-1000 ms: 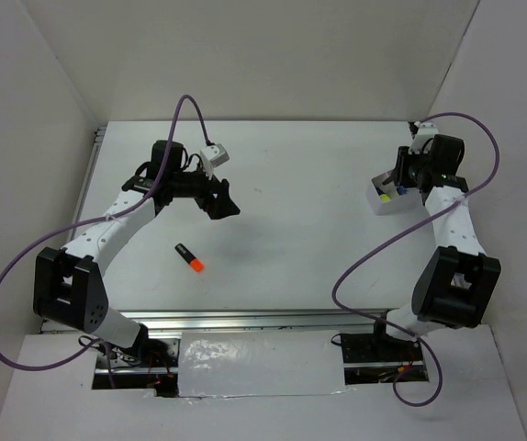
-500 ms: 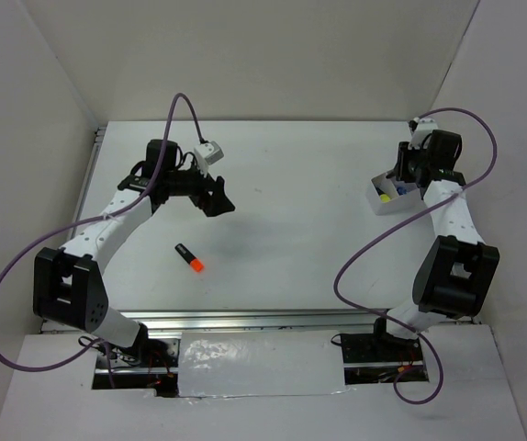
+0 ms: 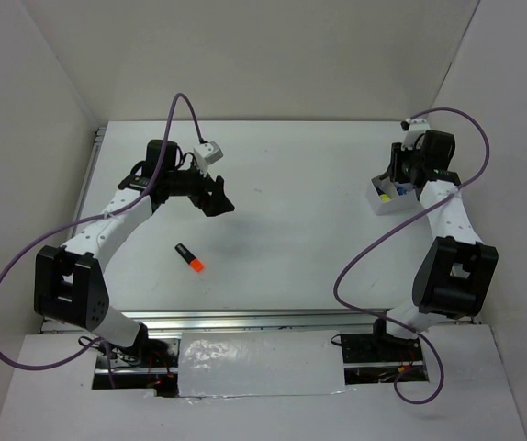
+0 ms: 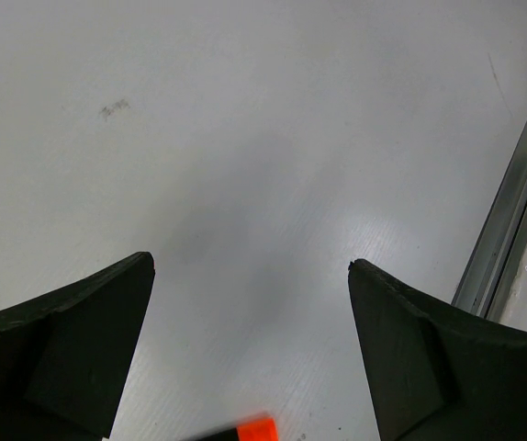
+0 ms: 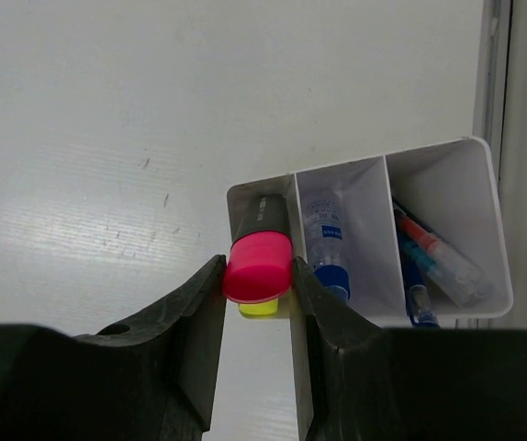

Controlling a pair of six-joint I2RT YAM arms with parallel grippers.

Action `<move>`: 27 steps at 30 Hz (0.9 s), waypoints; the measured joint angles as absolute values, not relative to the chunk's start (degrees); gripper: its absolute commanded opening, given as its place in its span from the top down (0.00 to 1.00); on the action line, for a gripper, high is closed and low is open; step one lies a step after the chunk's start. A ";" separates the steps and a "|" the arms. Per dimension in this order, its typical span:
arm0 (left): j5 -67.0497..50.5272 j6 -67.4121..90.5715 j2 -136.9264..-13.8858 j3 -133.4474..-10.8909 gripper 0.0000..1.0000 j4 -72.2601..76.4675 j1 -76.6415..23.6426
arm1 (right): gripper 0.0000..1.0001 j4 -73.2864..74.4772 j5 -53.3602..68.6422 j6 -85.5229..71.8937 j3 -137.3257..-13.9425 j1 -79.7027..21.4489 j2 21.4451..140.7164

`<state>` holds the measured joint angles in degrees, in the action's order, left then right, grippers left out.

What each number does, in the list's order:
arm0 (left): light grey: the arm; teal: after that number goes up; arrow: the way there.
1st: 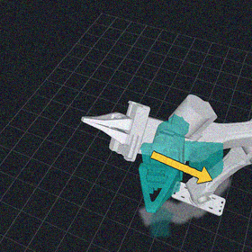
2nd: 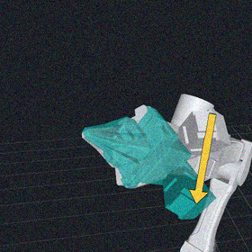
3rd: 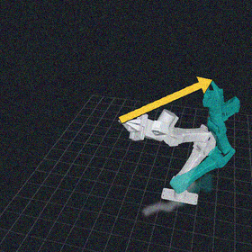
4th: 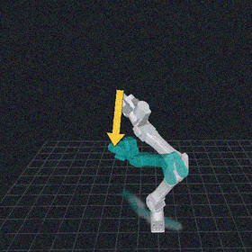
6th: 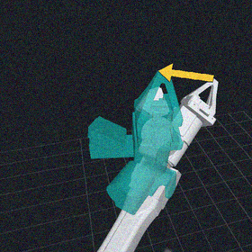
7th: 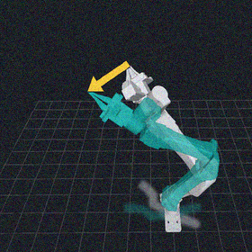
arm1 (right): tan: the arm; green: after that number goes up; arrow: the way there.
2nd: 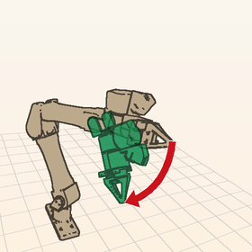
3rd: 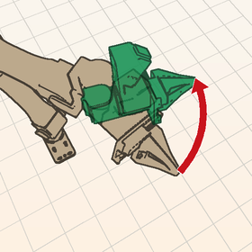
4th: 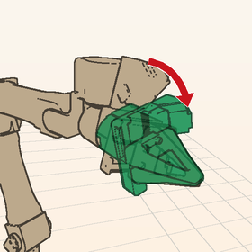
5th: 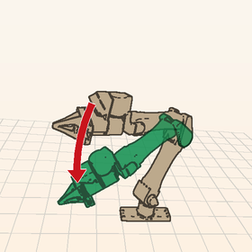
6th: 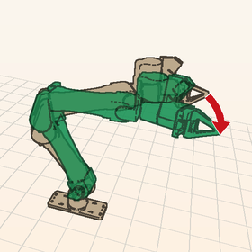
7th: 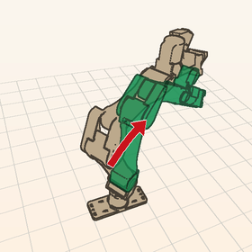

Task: Sort the stationery into containers
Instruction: Place the pen in the storage box, then pick up the pen from the center of the board.

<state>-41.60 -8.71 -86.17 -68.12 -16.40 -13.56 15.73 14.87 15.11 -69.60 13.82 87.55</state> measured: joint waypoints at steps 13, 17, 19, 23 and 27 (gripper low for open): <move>-41.60 -8.69 -87.92 -68.12 0.01 -16.95 -10.68 | 0.53 16.56 13.10 15.94 -66.57 13.37 87.57; -41.78 -12.01 -88.77 -68.18 0.01 -19.25 -9.30 | 0.47 16.88 13.69 15.90 -66.30 13.32 87.48; -42.41 -15.79 -89.21 -68.53 0.02 -21.78 -8.49 | 0.45 17.47 14.28 15.62 -66.30 13.26 87.15; -42.94 -31.05 -90.87 -71.24 0.07 -31.57 -6.92 | 0.44 18.92 15.84 14.79 -66.32 12.99 85.23; -41.87 -51.79 -92.68 -73.76 0.10 -44.91 -6.24 | 0.44 20.45 18.11 13.47 -66.74 12.60 82.59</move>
<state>-41.87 -51.79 -92.68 -73.76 -44.91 -6.24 20.45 18.11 13.47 -66.74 12.60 82.59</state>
